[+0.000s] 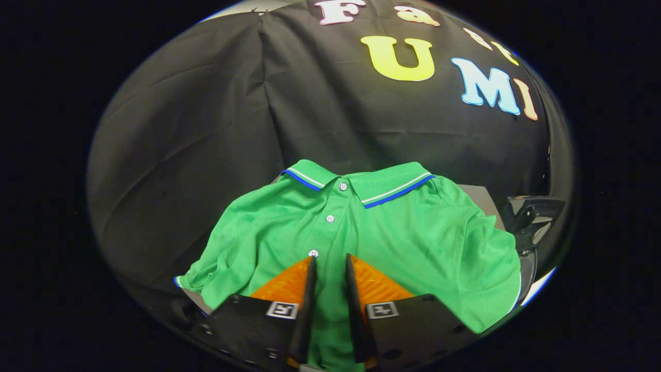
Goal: Put the clothes into the washing machine and then close the washing machine lid.
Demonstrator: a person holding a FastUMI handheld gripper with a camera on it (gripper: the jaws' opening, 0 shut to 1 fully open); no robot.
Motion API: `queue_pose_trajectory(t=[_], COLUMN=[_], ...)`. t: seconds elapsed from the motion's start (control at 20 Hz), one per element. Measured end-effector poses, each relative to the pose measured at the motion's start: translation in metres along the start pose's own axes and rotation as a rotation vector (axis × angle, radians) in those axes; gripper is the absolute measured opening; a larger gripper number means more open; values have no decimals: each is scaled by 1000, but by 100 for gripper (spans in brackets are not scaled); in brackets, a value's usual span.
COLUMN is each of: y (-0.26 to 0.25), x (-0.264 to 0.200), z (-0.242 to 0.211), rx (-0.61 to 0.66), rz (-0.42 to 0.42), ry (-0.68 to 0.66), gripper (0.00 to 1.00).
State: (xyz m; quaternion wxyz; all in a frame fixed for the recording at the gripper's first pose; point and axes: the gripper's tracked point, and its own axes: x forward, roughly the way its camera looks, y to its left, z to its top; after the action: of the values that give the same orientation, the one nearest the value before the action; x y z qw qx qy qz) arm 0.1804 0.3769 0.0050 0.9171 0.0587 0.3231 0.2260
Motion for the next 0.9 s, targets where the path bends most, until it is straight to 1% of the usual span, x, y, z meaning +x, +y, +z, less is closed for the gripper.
queue_pose_trajectory(t=[0.05, 0.1, 0.15, 0.2, 0.3, 0.45, 0.55, 0.8, 0.85, 0.9], y=[0, 2, 3, 4, 3, 7, 6, -7, -9, -4], x=[0, 4, 5, 3, -4, -19, -31, -57, -58, -58], z=[1, -2, 1, 6, 9, 31, 41, 77, 79, 77], rx=[31, 23, 29, 8, -29, -77, -103, -91, -83, -69], rz=[14, 35, 42, 54, 58, 56, 55, 44, 50, 77], ry=[-1, 6, -4, 6, -9, -118, -159, -272, -263, -246], gripper=[12, 11, 6, 2, 2, 2, 2, 1, 1, 1])
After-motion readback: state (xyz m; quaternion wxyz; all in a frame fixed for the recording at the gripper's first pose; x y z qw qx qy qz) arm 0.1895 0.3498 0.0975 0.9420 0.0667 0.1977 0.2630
